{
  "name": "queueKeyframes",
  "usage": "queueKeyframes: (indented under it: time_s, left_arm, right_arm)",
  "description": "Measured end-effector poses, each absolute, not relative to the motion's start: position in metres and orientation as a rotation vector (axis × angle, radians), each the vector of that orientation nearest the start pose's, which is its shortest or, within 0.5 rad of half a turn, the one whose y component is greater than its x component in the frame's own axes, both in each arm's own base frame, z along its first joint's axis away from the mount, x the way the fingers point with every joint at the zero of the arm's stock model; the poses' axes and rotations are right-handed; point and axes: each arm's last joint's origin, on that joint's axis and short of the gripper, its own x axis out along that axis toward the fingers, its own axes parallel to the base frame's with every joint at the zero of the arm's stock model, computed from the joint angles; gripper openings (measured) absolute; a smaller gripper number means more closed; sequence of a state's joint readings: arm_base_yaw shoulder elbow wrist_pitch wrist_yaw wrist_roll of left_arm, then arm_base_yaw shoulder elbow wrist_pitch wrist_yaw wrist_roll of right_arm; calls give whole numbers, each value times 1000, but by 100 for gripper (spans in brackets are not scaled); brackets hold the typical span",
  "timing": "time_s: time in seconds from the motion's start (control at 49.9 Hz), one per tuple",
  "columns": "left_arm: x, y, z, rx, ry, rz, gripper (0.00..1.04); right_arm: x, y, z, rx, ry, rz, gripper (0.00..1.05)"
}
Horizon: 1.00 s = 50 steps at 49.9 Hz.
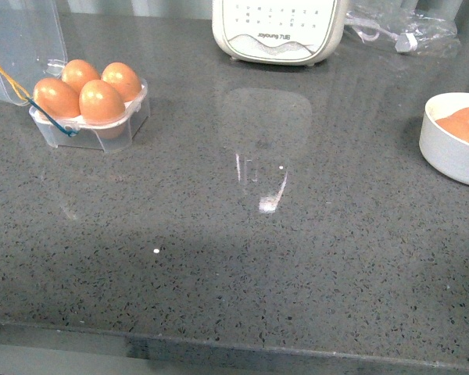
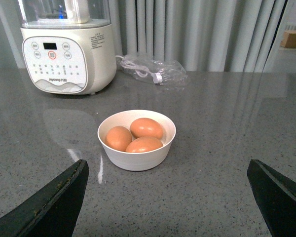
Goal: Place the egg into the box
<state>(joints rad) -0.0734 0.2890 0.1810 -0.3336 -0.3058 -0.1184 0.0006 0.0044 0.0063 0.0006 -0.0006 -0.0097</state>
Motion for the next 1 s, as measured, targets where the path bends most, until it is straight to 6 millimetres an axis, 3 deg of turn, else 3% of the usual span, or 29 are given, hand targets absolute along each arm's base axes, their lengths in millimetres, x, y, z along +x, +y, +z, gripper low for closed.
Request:
queueKeyframes:
  time_s: [0.16, 0.3, 0.481, 0.661, 0.821, 1.001]
  left_arm:
    - [111, 3, 190, -62, 341, 232, 98]
    - [133, 12, 198, -65, 308, 212, 98]
    - [210, 50, 223, -43, 267, 282, 98]
    - [270, 78, 213, 26, 348, 370, 98]
    - [307, 78, 208, 31, 371, 347, 98]
    - [343, 59, 205, -33, 402, 229, 98]
  right_arm:
    - [98, 0, 165, -10, -3, 1, 97]
    - [98, 0, 165, -10, -3, 1, 97]
    - [98, 0, 165, -10, -3, 1, 97]
    - [98, 0, 165, -10, -3, 1, 97]
    - [98, 0, 165, -10, -3, 1, 97]
    - [98, 0, 165, -10, -3, 1, 97]
